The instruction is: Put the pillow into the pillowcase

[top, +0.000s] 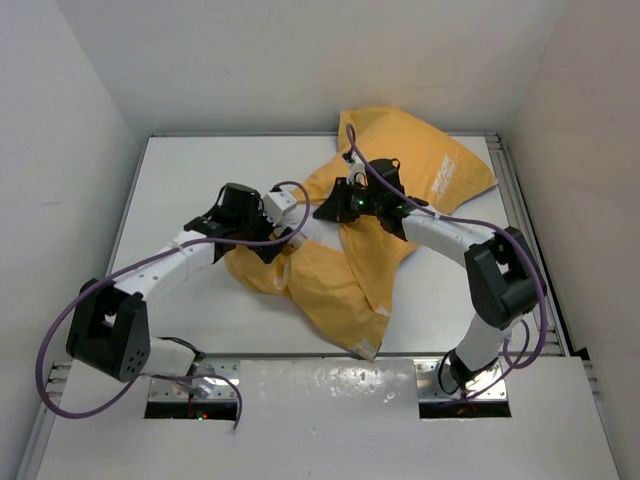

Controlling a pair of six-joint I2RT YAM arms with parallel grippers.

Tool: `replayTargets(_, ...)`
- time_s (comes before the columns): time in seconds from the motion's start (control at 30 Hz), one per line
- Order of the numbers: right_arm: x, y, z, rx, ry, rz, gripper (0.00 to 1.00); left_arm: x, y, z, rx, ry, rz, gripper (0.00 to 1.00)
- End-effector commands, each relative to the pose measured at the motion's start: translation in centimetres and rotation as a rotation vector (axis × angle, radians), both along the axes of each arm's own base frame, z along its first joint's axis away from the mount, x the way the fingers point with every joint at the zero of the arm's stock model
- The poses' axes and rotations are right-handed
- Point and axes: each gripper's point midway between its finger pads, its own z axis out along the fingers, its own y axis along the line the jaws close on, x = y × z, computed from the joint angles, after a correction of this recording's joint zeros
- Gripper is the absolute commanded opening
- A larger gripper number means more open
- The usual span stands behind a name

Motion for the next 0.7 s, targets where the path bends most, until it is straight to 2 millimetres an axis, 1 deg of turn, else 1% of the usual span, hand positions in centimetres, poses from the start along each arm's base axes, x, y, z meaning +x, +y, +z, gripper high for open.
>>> replayTargets(0.0, 0.9, 0.5, 4.3, 0.071, -0.065, -0.002, 0.00, 1.5, -2.9, 1.4, -0.135, -0.025, -0.052, 1.00)
replayTargets(0.03, 0.8, 0.5, 4.1, 0.061, -0.054, 0.001, 0.00, 1.6, -3.2, 1.1, -0.141, -0.035, -0.058, 1.00)
replayTargets(0.1, 1.2, 0.5, 4.5, 0.061, -0.058, -0.001, 0.00, 1.6, -3.3, -0.6, -0.134, -0.014, -0.049, 1.00)
replayTargets(0.13, 1.1, 0.6, 4.5, 0.055, -0.050, 0.004, 0.00, 1.8, -3.6, -1.0, -0.146, -0.002, -0.033, 1.00)
replayTargets(0.17, 1.2, 0.7, 4.6, 0.052, -0.053, 0.006, 0.00, 2.0, -3.7, -2.4, -0.138, 0.036, -0.023, 1.00)
replayTargets(0.2, 1.3, 0.7, 4.7, 0.051, -0.051, 0.002, 0.00, 2.4, -3.8, -2.6, -0.151, 0.047, 0.006, 1.00)
replayTargets(0.23, 1.4, 0.6, 4.5, 0.043, -0.046, -0.002, 0.00, 2.5, -3.5, -3.5, -0.139, 0.065, 0.022, 1.00)
replayTargets(0.27, 1.4, 0.6, 4.6, 0.042, -0.049, -0.006, 0.00, 2.2, -3.2, -4.2, -0.134, 0.076, 0.025, 0.92)
replayTargets(0.3, 1.3, 0.3, 4.3, 0.028, -0.043, -0.007, 0.00, 2.5, -3.0, -4.1, -0.137, 0.060, 0.020, 0.80)
replayTargets(0.33, 1.4, 0.0, 4.0, 0.013, -0.039, -0.020, 0.00, 2.5, -2.7, -4.1, -0.136, 0.055, 0.023, 0.64)
replayTargets(0.37, 1.5, -0.3, 3.5, -0.005, -0.035, -0.028, 0.00, 2.3, -2.4, -4.0, -0.131, 0.051, 0.021, 0.26)
replayTargets(0.4, 1.4, -0.9, 2.9, -0.036, -0.024, -0.037, 0.00, 2.1, -2.0, -4.0, -0.116, 0.055, 0.013, 0.07)
replayTargets(0.43, 1.8, -1.6, 2.4, -0.058, -0.020, -0.061, 0.00, 2.3, -1.2, -3.2, -0.116, 0.039, 0.027, 0.00)
replayTargets(0.47, 1.8, -2.2, 1.7, -0.077, -0.012, -0.074, 0.00, 2.9, -0.8, -2.2, -0.113, 0.015, 0.022, 0.00)
replayTargets(0.5, 1.7, -2.9, 1.0, -0.118, -0.010, -0.078, 0.00, 2.6, -0.1, -1.6, -0.123, 0.033, 0.016, 0.00)
replayTargets(0.53, 1.8, -3.8, 0.3, -0.157, -0.005, -0.095, 0.00, 2.7, 0.2, 0.0, -0.137, 0.011, -0.001, 0.00)
replayTargets(0.57, 2.2, -5.1, -0.9, -0.239, -0.010, -0.127, 0.00, 2.8, 0.5, 2.5, -0.150, -0.023, -0.046, 0.00)
replayTargets(0.6, 2.4, -5.9, -1.4, -0.283, -0.021, -0.145, 0.00, 2.9, 0.7, 3.1, -0.151, -0.028, -0.068, 0.00)
replayTargets(0.63, 2.7, -6.7, -2.2, -0.331, -0.019, -0.163, 0.00, 3.2, 0.6, 6.1, -0.165, -0.092, -0.096, 0.00)
replayTargets(0.67, 3.4, -7.9, -3.0, -0.396, -0.027, -0.214, 0.00, 3.1, 0.8, 7.5, -0.154, -0.131, -0.146, 0.00)
